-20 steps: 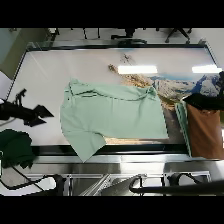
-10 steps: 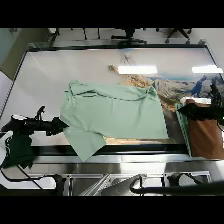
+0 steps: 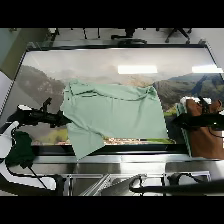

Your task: Fold the shirts.

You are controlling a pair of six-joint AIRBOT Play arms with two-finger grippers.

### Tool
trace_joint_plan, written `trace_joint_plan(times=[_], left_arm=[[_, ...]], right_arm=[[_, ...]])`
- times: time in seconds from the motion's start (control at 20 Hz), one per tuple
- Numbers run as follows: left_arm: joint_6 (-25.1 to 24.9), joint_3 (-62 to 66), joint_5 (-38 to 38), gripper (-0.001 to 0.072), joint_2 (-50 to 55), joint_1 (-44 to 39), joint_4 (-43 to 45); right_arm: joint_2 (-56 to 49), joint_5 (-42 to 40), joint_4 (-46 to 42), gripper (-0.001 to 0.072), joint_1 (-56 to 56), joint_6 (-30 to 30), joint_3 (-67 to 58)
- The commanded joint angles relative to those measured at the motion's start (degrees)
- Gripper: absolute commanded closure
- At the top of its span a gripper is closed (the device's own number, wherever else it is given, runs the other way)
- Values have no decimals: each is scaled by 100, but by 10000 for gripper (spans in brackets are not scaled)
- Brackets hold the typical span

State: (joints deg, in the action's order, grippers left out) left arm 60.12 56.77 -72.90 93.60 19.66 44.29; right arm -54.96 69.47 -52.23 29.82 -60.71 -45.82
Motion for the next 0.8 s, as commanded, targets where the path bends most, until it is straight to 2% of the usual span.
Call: trace_joint_plan(times=[0.0,0.15,0.35,0.4,0.45,0.5,0.6,0.75], left_arm=[[-9,-13,24,694,-48,-20,-35],[-9,-9,-20,693,-48,-22,-50],[-13,-9,-118,695,-48,-22,-33],[-11,-9,-35,695,-48,-22,-35],[-13,-9,17,695,-48,-22,-31],[-11,-9,63,696,-48,-22,-35],[-9,66,28,696,-50,-20,-37],[-11,256,-367,699,-341,-20,-42]], right_arm=[[-579,-120,-68,214,-374,74,205],[-1088,-221,15,214,-782,177,203],[-1342,-214,649,220,-1187,573,201],[-1338,-188,861,360,-1233,734,186],[-1322,-153,1102,565,-1252,852,153],[-1279,-149,1248,589,-1255,850,85],[-1099,-103,1285,695,-1255,844,-168],[-487,175,1375,695,-1248,824,-833]])
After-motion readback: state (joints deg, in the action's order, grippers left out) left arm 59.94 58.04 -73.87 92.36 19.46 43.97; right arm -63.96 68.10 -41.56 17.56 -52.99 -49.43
